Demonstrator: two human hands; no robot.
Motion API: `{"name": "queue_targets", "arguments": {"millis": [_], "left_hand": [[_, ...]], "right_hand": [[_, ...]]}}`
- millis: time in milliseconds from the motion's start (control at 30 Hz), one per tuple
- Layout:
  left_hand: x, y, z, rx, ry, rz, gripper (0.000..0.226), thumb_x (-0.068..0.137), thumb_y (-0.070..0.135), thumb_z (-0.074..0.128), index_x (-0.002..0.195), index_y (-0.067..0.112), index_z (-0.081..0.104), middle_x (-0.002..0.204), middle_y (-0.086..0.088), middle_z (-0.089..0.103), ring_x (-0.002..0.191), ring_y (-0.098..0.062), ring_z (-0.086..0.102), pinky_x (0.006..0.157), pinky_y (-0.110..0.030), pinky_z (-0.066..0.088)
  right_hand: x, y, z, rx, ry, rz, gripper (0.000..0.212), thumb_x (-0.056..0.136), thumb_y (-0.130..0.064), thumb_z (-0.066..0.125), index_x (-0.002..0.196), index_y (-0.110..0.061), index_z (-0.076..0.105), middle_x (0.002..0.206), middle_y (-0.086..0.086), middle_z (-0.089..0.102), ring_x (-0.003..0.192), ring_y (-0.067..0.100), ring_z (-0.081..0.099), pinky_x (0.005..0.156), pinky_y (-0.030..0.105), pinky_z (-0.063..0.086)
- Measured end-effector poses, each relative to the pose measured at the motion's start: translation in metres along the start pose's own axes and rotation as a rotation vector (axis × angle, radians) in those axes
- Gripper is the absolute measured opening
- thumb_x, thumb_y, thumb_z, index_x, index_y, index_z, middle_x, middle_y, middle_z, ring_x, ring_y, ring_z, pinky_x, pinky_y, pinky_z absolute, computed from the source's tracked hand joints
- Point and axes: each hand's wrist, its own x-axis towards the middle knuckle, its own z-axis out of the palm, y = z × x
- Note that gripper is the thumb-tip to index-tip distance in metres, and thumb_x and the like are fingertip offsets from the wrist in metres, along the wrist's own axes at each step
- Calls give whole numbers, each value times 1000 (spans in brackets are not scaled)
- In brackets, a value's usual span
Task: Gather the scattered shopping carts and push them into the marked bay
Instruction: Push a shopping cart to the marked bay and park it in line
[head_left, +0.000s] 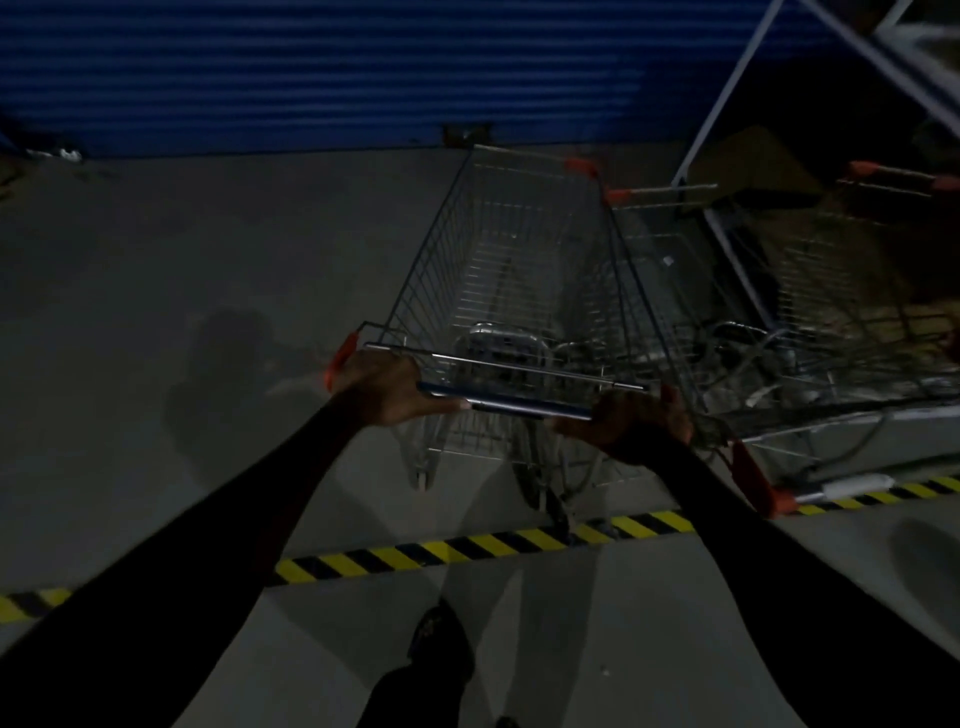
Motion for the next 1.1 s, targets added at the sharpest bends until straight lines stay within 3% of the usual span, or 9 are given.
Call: {"name": "queue_targets", "arguments": {"millis": [200,400,500,600,700,800,900,1000,1100], "left_hand": [[32,-8,-26,44,-9,58,94,69,108,40,113,34,78,125,5,75,126,-22,64,121,-50,28],[50,-16,-32,140,34,43,116,52,118,12,90,31,78,107,11,77,115,-14,68,127,-54,11],[54,-18,-22,146,77,22,122,47,119,6,97,35,79,106,10,77,113,-16,70,125,-52,23],[52,-19,-12,150,191,45,113,54,116,4,86,35,76,86,15,75,96,-6,71,125,-53,16],[46,-17,-3,114,298,90,102,65,111,5,75,30,66,80,15,72,91,-7,68,124,-56,21],[41,-16,15,-3,394,128,83,83,98,31,94,28,74,104,2,75,107,-25,68,112,-51,41],[27,-10,31,-33,550,110,66,90,74,57,123,18,73,131,-9,66,124,-36,59,113,-51,39],[-2,3,39,-97,643,9,64,94,62,57,140,18,64,146,-15,56,136,-37,49,114,-51,35],[-31,17,55,-101,630,-90,64,96,57,55,148,20,57,150,-16,54,134,-38,52,109,-49,39]], "right_hand": [[39,0,8,114,51,29,91,51,-117,29,51,-27,43,46,-5,36,46,14,42,73,45,40],[57,2,6,66,21,14,88,54,-116,31,56,-30,43,53,-5,34,54,19,44,78,53,48],[54,-1,0,25,24,-13,92,52,-117,20,58,-30,49,56,-5,41,60,18,48,100,63,45],[43,-10,-15,-36,31,-89,103,54,-115,2,65,-29,57,61,-6,53,60,9,51,99,53,47],[39,-14,-22,-67,35,-161,90,72,-106,16,89,-34,68,69,-9,58,66,8,56,85,40,52],[42,-11,-13,-3,83,-213,76,80,-102,24,100,-44,68,75,-13,63,75,12,66,87,43,55],[40,-7,0,250,174,-305,73,83,-98,32,107,-40,69,88,-9,71,84,21,72,80,46,59],[16,-19,-7,351,416,-407,46,92,-68,59,114,-30,73,108,-2,71,94,29,71,80,44,58],[-9,-27,-8,419,506,-476,32,97,-48,58,115,-25,71,117,0,64,106,30,65,87,45,54]]}}
